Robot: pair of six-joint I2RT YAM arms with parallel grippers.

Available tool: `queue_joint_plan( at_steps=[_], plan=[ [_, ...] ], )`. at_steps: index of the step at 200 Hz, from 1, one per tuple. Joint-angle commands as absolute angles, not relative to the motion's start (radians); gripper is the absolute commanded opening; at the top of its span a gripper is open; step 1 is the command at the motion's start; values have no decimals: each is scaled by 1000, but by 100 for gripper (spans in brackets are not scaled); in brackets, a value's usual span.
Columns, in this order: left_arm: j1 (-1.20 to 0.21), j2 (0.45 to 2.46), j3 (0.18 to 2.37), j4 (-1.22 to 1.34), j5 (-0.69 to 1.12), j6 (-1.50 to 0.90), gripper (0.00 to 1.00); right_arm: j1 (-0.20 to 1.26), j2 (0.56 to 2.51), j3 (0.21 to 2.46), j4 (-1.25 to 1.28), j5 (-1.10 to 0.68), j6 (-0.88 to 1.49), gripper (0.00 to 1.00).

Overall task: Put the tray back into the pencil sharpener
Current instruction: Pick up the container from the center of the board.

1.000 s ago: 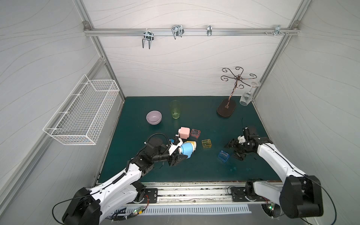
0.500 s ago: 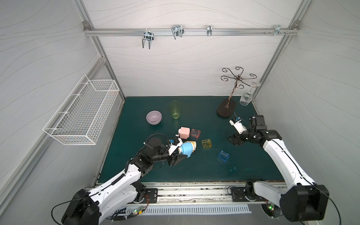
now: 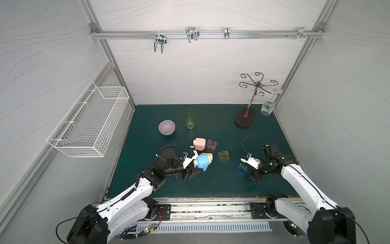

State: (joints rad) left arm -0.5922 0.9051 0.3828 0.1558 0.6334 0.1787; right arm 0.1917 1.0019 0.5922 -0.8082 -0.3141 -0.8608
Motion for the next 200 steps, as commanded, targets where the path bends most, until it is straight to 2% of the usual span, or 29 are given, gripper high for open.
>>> queue_joint_plan(
  at_steps=[1,134,200],
  plan=[
    [-596,916,428,220,664,209,0,228,1031,581,-782,-272,-862,85],
    [-596,930,448,224,672,201,0,307,1239,600,-624,-202,-746,81],
    [-596,936,461,215,686,205,0,315,1324,640,-616,-195,-721,71]
  ],
)
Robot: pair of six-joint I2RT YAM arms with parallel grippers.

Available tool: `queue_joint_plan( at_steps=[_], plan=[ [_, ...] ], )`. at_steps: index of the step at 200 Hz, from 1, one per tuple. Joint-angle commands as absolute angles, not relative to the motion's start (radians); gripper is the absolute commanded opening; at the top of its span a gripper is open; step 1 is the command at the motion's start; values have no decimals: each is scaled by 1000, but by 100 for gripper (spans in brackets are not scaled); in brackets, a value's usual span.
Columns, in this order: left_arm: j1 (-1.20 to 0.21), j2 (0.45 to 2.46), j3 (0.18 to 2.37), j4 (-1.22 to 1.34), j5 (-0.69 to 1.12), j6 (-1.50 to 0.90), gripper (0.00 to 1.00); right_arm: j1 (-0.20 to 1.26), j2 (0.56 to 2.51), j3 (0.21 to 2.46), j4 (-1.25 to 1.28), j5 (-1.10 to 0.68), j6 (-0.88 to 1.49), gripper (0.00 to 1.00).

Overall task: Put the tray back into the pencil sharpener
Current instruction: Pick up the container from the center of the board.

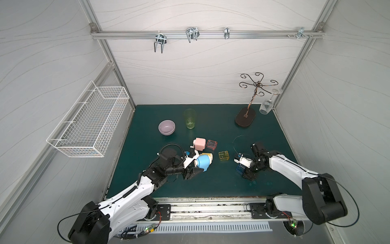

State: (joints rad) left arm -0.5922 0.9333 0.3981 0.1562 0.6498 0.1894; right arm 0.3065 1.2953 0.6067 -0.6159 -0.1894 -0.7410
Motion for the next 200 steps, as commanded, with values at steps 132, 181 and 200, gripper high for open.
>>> queue_joint_plan(
  at_steps=[132,181,200],
  plan=[
    [-596,920,458,188,675,233,0,337,1299,599,-617,-176,-742,61],
    [-596,910,460,173,670,239,0,339,1272,583,-602,-176,-752,52],
    [-596,908,461,167,670,241,0,340,1258,580,-603,-173,-759,51]
  ],
)
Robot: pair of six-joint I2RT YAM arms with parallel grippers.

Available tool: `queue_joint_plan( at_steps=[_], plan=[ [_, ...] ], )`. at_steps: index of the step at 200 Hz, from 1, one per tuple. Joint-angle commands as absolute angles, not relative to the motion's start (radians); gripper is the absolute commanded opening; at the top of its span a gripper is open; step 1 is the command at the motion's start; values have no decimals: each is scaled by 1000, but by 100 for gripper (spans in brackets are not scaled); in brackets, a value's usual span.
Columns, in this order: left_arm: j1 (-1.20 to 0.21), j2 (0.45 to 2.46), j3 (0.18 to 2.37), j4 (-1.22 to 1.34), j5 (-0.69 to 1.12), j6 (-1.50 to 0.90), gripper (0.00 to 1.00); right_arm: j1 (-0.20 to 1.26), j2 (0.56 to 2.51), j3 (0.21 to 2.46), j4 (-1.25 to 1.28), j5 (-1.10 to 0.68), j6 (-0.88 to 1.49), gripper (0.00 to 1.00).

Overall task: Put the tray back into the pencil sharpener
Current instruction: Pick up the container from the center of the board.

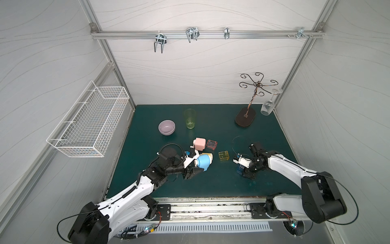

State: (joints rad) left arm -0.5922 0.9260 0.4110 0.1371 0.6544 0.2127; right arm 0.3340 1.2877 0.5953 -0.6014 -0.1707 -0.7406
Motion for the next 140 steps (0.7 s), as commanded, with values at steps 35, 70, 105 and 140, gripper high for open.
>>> queue_joint_plan(
  at_steps=[35,70,105,140],
  plan=[
    [-595,890,474,136,672,255,0,349,1210,633,-690,-160,-810,47],
    [-596,897,496,104,739,278,0,397,1141,723,-837,-166,-876,44],
    [-597,948,482,256,897,222,0,511,1074,830,-981,-204,-963,46],
    [-613,991,537,287,1004,198,0,623,1088,1015,-1151,-299,-1003,47]
  ],
)
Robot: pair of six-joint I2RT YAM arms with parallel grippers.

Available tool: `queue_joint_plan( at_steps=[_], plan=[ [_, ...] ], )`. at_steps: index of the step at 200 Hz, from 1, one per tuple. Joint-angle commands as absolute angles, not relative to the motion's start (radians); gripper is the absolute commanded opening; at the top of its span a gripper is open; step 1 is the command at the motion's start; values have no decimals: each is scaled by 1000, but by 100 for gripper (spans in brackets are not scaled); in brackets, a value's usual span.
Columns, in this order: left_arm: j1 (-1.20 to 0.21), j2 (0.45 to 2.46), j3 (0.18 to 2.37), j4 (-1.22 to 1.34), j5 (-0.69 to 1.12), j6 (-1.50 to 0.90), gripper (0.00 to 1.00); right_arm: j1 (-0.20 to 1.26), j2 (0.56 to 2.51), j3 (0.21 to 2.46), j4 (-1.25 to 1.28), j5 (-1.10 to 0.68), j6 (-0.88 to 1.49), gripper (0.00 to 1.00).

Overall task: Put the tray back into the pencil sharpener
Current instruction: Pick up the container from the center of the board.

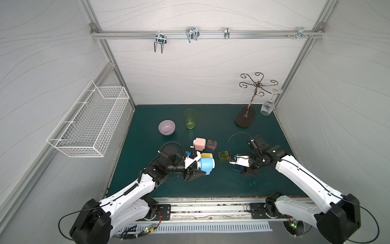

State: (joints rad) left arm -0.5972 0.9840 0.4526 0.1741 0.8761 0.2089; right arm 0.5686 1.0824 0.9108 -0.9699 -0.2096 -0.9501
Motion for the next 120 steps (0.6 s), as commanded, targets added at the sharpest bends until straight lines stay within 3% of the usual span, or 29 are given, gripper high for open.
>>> queue_joint_plan(
  at_steps=[1,44,120],
  plan=[
    [-614,991,538,286,1004,198,0,624,1090,1019,-1154,-302,-1003,47],
    [-627,1008,611,328,1008,172,0,730,1155,1178,-1213,-379,-972,47],
    [-687,1060,724,286,1004,285,0,759,1240,1366,-1244,-474,-953,49]
  ],
)
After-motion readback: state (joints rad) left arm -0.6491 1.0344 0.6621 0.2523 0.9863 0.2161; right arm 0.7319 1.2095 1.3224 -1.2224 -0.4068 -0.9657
